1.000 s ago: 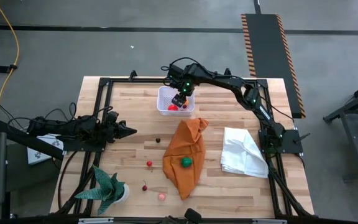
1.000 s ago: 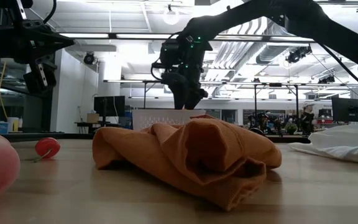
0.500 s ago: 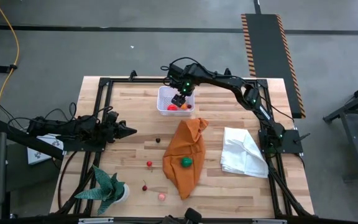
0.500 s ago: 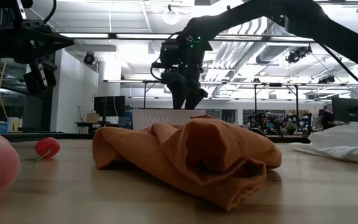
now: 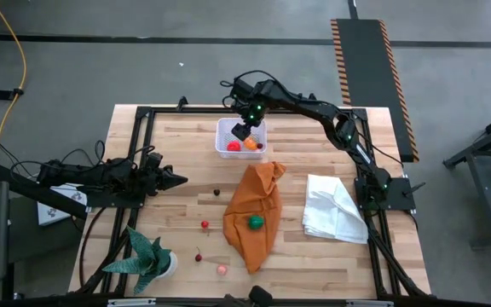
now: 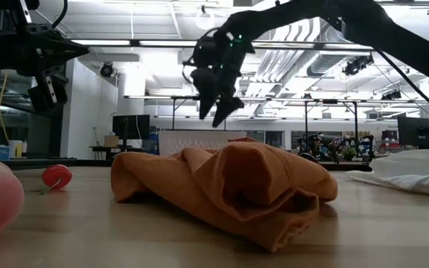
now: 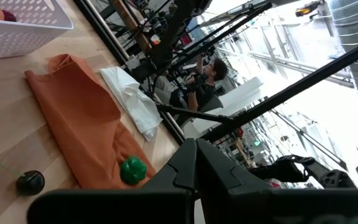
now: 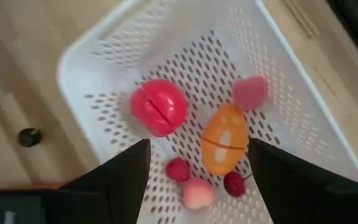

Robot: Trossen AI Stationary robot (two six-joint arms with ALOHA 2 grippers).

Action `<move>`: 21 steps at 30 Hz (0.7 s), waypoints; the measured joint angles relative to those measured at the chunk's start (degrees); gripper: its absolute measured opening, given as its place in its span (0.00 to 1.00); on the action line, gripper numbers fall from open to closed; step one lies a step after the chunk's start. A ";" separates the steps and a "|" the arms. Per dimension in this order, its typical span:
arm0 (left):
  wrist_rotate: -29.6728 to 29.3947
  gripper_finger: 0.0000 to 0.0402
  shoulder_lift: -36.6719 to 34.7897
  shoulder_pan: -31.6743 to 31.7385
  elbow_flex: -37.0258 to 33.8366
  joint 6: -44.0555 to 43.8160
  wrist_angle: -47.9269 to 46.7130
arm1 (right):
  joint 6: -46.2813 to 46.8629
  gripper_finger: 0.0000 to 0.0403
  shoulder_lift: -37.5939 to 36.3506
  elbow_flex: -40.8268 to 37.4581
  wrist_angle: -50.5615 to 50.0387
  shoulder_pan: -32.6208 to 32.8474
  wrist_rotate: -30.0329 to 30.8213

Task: Pick and placing Produce into tupperware
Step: Put the green bell pepper into the white basket

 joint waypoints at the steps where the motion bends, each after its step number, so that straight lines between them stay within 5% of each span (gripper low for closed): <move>1: 0.02 0.00 0.01 0.01 -0.01 -0.01 0.00 | -0.48 0.65 0.00 1.21 -0.96 0.14 0.02; 21: 0.39 0.00 0.00 0.01 0.01 -0.01 -0.04 | -5.14 0.65 -7.00 1.12 -13.26 3.94 1.50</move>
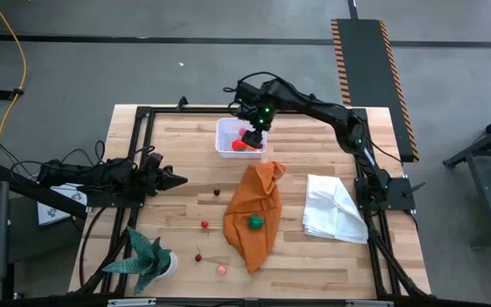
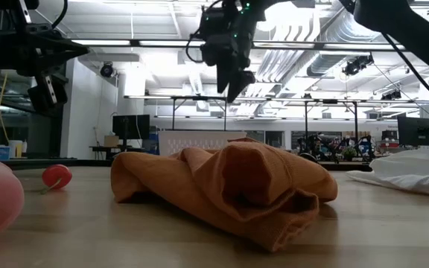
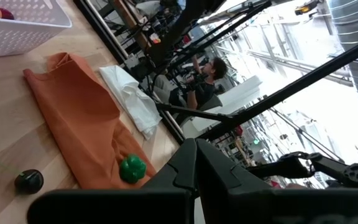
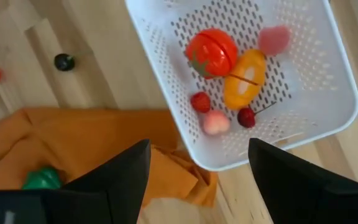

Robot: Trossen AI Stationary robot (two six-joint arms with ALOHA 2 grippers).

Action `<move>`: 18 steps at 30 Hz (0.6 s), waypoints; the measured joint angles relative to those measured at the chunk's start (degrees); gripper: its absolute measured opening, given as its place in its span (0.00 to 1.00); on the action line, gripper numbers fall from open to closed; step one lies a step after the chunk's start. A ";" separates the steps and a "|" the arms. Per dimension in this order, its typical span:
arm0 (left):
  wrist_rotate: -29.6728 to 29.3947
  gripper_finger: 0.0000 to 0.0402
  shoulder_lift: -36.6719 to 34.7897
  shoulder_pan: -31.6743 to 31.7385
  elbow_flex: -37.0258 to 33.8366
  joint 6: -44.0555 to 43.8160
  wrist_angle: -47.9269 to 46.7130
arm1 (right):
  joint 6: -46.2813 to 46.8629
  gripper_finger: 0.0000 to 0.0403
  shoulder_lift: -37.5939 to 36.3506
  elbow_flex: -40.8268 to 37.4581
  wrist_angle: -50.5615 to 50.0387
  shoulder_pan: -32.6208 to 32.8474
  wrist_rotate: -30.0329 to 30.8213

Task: Pick and placing Produce into tupperware
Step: Put the green bell pepper into the white basket

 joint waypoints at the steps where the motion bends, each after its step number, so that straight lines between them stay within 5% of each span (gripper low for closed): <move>1: 0.00 0.00 0.01 0.00 0.00 0.00 -0.02 | -0.40 0.65 -0.34 0.00 -0.30 0.31 0.03; 18: -0.01 0.00 -0.01 0.00 -0.01 0.00 -0.02 | -2.76 0.59 -8.30 -0.11 -2.50 5.77 0.28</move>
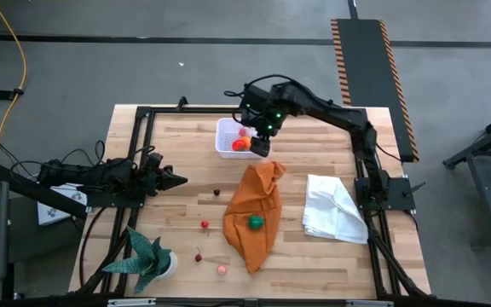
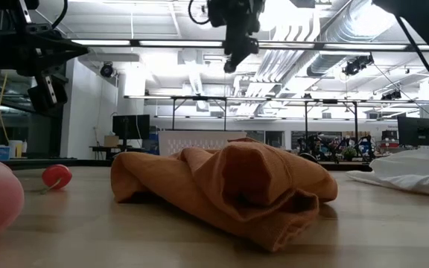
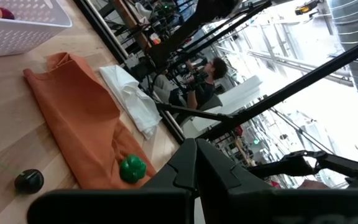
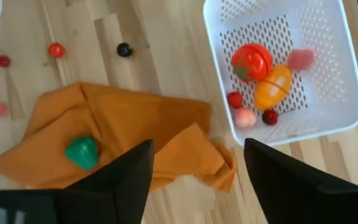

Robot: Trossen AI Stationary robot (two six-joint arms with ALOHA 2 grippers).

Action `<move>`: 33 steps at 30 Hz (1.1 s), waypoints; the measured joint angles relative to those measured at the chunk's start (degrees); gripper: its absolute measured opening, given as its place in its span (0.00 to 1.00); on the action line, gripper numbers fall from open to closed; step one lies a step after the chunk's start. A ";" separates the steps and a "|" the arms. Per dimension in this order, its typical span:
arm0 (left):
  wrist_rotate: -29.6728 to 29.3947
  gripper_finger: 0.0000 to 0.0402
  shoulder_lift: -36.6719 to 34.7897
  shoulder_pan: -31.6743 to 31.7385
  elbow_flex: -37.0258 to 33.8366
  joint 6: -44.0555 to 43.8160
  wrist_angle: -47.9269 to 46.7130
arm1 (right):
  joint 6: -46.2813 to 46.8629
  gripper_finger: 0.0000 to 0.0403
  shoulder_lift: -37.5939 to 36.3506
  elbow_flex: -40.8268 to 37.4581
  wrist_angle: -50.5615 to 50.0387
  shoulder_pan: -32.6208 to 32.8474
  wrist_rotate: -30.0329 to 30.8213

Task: Pick and placing Produce into tupperware
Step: Put the green bell pepper into the white basket

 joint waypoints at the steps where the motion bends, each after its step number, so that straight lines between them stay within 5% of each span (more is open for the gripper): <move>1: -0.01 0.00 0.00 0.00 -0.01 0.00 0.00 | 0.05 0.57 -0.18 0.00 -0.64 0.26 0.29; 19: -0.01 0.00 0.00 -0.02 0.01 -0.04 0.00 | 1.80 0.03 -2.61 -0.02 -5.47 7.02 3.73; 33: -0.01 0.00 0.01 -0.01 0.01 -0.44 0.02 | 7.94 0.01 -10.52 -0.07 -5.48 13.21 9.22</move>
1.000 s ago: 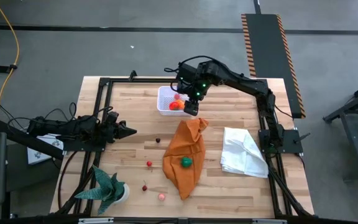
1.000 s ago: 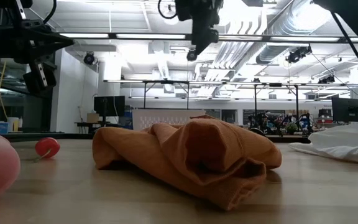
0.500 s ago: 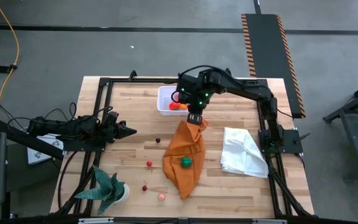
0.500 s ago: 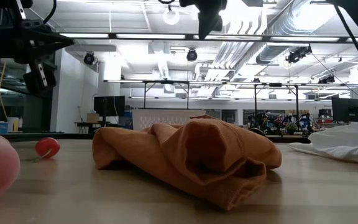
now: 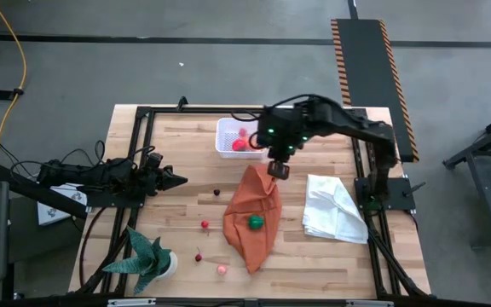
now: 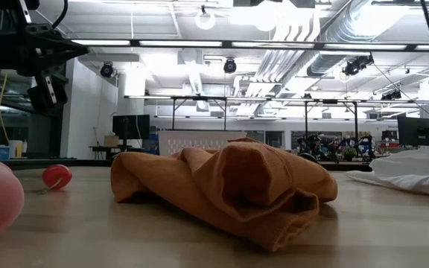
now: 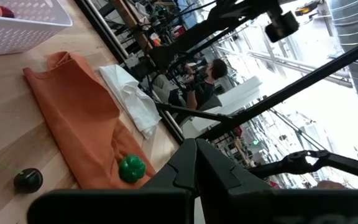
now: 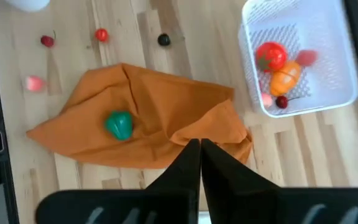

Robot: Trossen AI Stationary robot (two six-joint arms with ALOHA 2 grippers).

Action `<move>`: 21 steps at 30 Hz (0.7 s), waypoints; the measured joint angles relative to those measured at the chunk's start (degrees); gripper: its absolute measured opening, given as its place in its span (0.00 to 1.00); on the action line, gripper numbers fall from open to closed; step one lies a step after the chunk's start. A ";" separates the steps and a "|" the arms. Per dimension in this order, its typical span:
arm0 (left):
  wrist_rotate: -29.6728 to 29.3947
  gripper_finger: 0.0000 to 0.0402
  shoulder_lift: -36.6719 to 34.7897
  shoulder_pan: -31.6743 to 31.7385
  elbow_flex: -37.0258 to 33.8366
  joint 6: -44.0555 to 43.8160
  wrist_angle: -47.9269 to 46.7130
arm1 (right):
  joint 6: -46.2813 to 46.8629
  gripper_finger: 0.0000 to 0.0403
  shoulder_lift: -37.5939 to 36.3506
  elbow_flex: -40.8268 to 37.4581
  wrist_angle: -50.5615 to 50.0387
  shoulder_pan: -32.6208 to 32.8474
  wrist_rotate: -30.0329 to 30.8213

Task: Pick and placing Produce into tupperware
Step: Put the green bell pepper into the white basket

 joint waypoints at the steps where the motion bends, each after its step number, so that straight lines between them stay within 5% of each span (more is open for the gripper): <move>1: 0.00 0.00 -0.01 0.01 -0.01 0.00 -0.02 | 0.64 0.01 -0.84 0.00 -0.02 0.66 0.92; 11: 0.00 0.00 0.00 0.00 -0.01 0.00 0.00 | 5.63 0.00 -5.28 -4.78 0.54 7.37 7.52; 21: -0.01 0.00 0.93 0.00 0.00 0.05 -0.02 | 12.86 0.00 -16.21 -33.42 15.30 11.59 7.42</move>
